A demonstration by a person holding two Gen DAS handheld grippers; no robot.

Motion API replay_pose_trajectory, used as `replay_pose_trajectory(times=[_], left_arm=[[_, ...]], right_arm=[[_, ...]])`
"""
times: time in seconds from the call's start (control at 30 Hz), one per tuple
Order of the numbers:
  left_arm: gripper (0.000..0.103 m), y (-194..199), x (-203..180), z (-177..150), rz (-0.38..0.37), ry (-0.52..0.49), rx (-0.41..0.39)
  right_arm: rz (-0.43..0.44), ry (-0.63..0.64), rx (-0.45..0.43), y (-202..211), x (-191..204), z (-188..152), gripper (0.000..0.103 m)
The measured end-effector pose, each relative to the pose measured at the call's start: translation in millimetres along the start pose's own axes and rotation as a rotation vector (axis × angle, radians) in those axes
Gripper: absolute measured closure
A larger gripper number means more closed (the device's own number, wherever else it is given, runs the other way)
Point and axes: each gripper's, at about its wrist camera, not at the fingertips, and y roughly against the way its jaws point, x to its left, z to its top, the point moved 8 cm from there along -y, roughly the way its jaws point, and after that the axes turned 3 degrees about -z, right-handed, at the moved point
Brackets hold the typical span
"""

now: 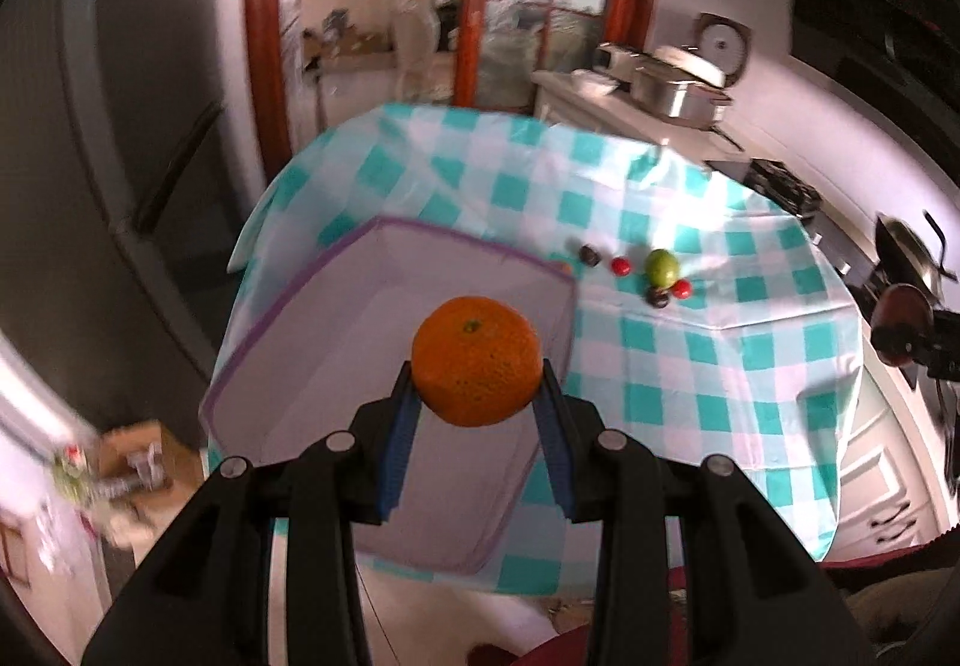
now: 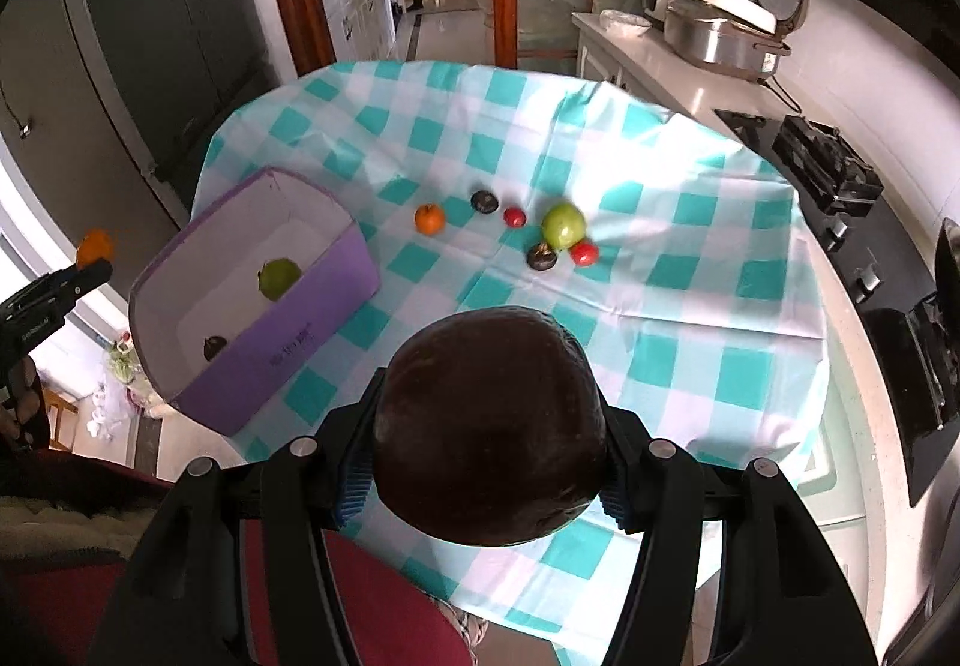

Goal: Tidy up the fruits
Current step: 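Carry the orange and dark red fruit into the purple box and release both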

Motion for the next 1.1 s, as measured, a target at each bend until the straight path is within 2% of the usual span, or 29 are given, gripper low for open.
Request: replay_pose_trajectory(times=[0.13,0.3,0.5,0.7,0.83,0.93,1.03,1.1], left_arm=[[0.065,-11.0,23.6,-18.8,0.036,0.073,0.04],[0.065,-33.4,48.0,-40.8,0.091,0.157,0.101],[0.065,-73.9,80.7,-69.8,0.163,0.31,0.192],[0.065,-111.7,101.6,-77.0,0.224,0.415,0.243],[0.065,-137.8,108.5,-76.2,0.253,0.437,0.297],[0.064,-149.4,116.8,-70.1,0.345,0.402,0.331],[0.064,-152.7,132.9,-66.8,0.412,0.432,0.364],[0.064,-153.9,138.7,-57.9,0.481,0.39,0.359]], right_arm=[[0.022,0.1,0.006,-17.2,34.1,18.8,0.044],[0.1,0.261,0.009,-50.4,96.6,56.0,0.044],[0.215,0.508,0.061,-123.3,197.1,88.8,0.044],[0.327,0.632,0.124,-195.6,277.8,105.7,0.044],[0.35,0.654,0.188,-242.0,306.9,112.2,0.044],[0.333,0.688,0.259,-283.1,323.0,114.5,0.044],[0.317,0.683,0.296,-310.3,334.3,119.7,0.044],[0.312,0.695,0.322,-326.6,341.7,120.1,0.044]])
